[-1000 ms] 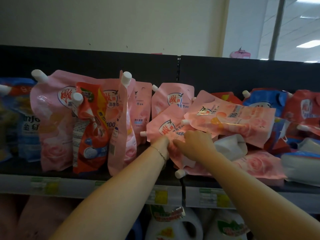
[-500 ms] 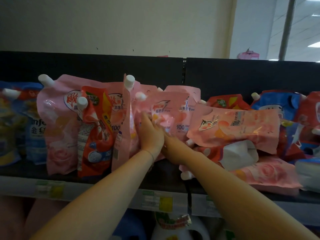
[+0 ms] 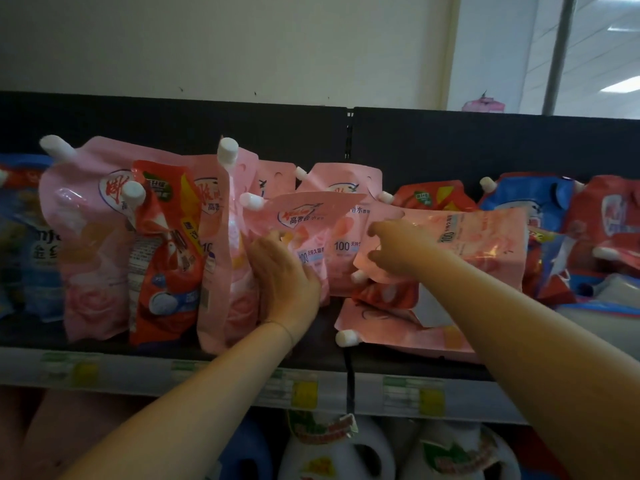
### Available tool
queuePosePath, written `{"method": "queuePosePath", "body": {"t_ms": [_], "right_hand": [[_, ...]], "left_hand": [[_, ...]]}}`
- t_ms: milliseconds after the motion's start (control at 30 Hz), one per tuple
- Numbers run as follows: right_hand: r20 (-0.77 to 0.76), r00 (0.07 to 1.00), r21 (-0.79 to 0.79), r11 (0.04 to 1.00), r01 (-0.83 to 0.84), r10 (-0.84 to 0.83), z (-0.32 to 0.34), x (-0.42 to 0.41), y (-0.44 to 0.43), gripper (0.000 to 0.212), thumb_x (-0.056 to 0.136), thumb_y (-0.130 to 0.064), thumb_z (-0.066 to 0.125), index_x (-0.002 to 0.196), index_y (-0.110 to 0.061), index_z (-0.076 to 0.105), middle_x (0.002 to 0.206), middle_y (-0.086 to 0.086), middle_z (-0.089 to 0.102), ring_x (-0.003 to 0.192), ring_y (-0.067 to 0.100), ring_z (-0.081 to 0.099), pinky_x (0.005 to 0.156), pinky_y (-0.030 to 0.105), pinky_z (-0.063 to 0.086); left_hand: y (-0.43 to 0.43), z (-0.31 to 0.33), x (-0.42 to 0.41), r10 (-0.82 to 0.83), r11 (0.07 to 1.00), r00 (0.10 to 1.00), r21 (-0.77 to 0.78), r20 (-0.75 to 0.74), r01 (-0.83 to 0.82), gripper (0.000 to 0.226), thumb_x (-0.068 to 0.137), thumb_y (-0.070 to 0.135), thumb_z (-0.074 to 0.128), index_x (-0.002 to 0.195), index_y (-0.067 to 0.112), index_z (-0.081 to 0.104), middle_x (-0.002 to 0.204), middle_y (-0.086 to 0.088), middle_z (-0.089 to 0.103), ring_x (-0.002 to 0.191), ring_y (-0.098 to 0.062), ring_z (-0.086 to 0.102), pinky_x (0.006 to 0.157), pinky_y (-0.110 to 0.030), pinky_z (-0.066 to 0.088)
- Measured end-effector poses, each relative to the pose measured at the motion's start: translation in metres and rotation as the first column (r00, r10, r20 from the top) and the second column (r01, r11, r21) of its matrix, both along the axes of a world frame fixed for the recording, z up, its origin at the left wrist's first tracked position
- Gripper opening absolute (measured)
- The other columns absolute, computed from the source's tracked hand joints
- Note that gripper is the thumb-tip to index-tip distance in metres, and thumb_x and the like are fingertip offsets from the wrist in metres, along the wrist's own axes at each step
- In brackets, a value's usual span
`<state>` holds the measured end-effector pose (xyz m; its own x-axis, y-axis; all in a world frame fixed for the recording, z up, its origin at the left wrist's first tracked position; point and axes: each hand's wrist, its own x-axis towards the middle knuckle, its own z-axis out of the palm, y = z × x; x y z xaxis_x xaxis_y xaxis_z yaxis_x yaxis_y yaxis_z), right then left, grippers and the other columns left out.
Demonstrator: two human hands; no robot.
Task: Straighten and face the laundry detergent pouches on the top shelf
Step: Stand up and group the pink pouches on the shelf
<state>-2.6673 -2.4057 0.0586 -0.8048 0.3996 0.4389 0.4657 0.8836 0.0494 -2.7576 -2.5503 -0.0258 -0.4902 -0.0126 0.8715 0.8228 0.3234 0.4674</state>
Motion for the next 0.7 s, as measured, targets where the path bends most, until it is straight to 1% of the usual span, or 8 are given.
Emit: {"method": "queuePosePath", "body": {"t_ms": [100, 167, 267, 333, 433, 533, 600, 700], "right_hand": [[0.139, 0.977, 0.07, 0.986, 0.152, -0.16, -0.001, -0.006, 0.028, 0.056, 0.08, -0.051, 0.06, 0.127, -0.021, 0.052, 0.129, 0.007, 0.053, 0.119, 0.03, 0.047, 0.104, 0.053, 0.034], [0.244, 0.932, 0.106, 0.962, 0.25, -0.269, -0.004, -0.009, 0.043, 0.064, 0.075, -0.055, 0.059, 0.129, -0.021, 0.051, 0.129, 0.007, 0.053, 0.12, 0.033, 0.048, 0.104, 0.057, 0.034], [0.254, 0.925, 0.172, 0.954, 0.244, -0.283, -0.009, -0.009, 0.056, 0.046, 0.088, -0.043, 0.05, 0.127, -0.02, 0.053, 0.127, 0.009, 0.054, 0.115, 0.033, 0.051, 0.1, 0.056, 0.038], [0.177, 0.948, 0.155, 0.959, 0.238, -0.264, -0.006, -0.01, 0.055, 0.039, 0.093, -0.04, 0.046, 0.125, -0.02, 0.054, 0.124, 0.009, 0.056, 0.112, 0.032, 0.053, 0.099, 0.051, 0.04], [0.008, 0.974, 0.005, 0.974, 0.225, -0.225, 0.001, -0.005, 0.055, 0.04, 0.093, -0.037, 0.05, 0.126, -0.017, 0.055, 0.121, 0.01, 0.059, 0.107, 0.033, 0.057, 0.095, 0.047, 0.044], [-0.246, 0.965, -0.071, 0.995, 0.072, -0.088, 0.015, 0.015, 0.055, 0.024, 0.096, -0.034, 0.05, 0.104, -0.017, 0.066, 0.105, 0.008, 0.064, 0.094, 0.029, 0.061, 0.077, 0.037, 0.049], [-0.494, 0.869, -0.145, 0.983, -0.108, 0.022, 0.022, 0.031, 0.043, 0.028, 0.097, -0.035, 0.048, 0.078, -0.022, 0.063, 0.087, 0.003, 0.063, 0.081, 0.025, 0.059, 0.065, 0.031, 0.038], [-0.685, 0.722, -0.135, 0.956, -0.26, 0.099, 0.022, 0.041, 0.021, 0.036, 0.098, -0.041, 0.044, 0.088, -0.018, 0.07, 0.083, 0.002, 0.065, 0.078, 0.022, 0.059, 0.071, 0.036, 0.044]], "left_hand": [[0.002, 0.003, 0.006, 0.003, 0.998, 0.985, -0.06, -0.17, -0.014, 0.051, 0.068, 0.002, 0.064, 0.112, 0.012, 0.04, 0.116, -0.017, 0.041, 0.109, -0.026, 0.037, 0.098, -0.035, 0.034], [0.005, 0.007, 0.011, -0.059, 0.993, 0.965, -0.114, -0.255, 0.03, 0.046, 0.068, -0.002, 0.064, 0.106, 0.011, 0.044, 0.111, -0.015, 0.044, 0.105, -0.022, 0.037, 0.093, -0.025, 0.032], [0.013, 0.01, 0.013, -0.152, 0.97, 0.957, -0.222, -0.247, 0.097, 0.038, 0.069, -0.003, 0.064, 0.103, 0.007, 0.05, 0.108, -0.012, 0.046, 0.102, -0.023, 0.041, 0.088, -0.023, 0.032], [0.017, 0.009, 0.013, -0.229, 0.947, 0.962, -0.264, -0.149, 0.184, 0.034, 0.073, -0.001, 0.062, 0.104, 0.005, 0.051, 0.108, -0.01, 0.046, 0.1, -0.024, 0.043, 0.085, -0.024, 0.032], [0.022, 0.006, 0.012, -0.345, 0.895, 0.934, -0.268, 0.089, 0.356, 0.035, 0.08, 0.005, 0.06, 0.112, 0.007, 0.044, 0.114, -0.007, 0.044, 0.102, -0.022, 0.045, 0.084, -0.034, 0.043], [0.026, 0.004, 0.007, -0.388, 0.876, 0.873, -0.177, 0.295, 0.449, 0.041, 0.082, 0.018, 0.065, 0.115, 0.011, 0.042, 0.117, -0.01, 0.049, 0.101, -0.027, 0.053, 0.082, -0.035, 0.048], [0.027, 0.007, 0.013, -0.457, 0.838, 0.768, -0.072, 0.449, 0.54, 0.054, 0.08, 0.03, 0.072, 0.121, 0.014, 0.04, 0.119, -0.009, 0.049, 0.101, -0.031, 0.056, 0.082, -0.047, 0.053], [0.028, 0.015, 0.03, -0.533, 0.731, 0.616, -0.051, 0.58, 0.68, 0.08, 0.073, 0.033, 0.081, 0.136, 0.019, 0.034, 0.123, -0.004, 0.045, 0.108, -0.02, 0.049, 0.086, -0.037, 0.049]]}}
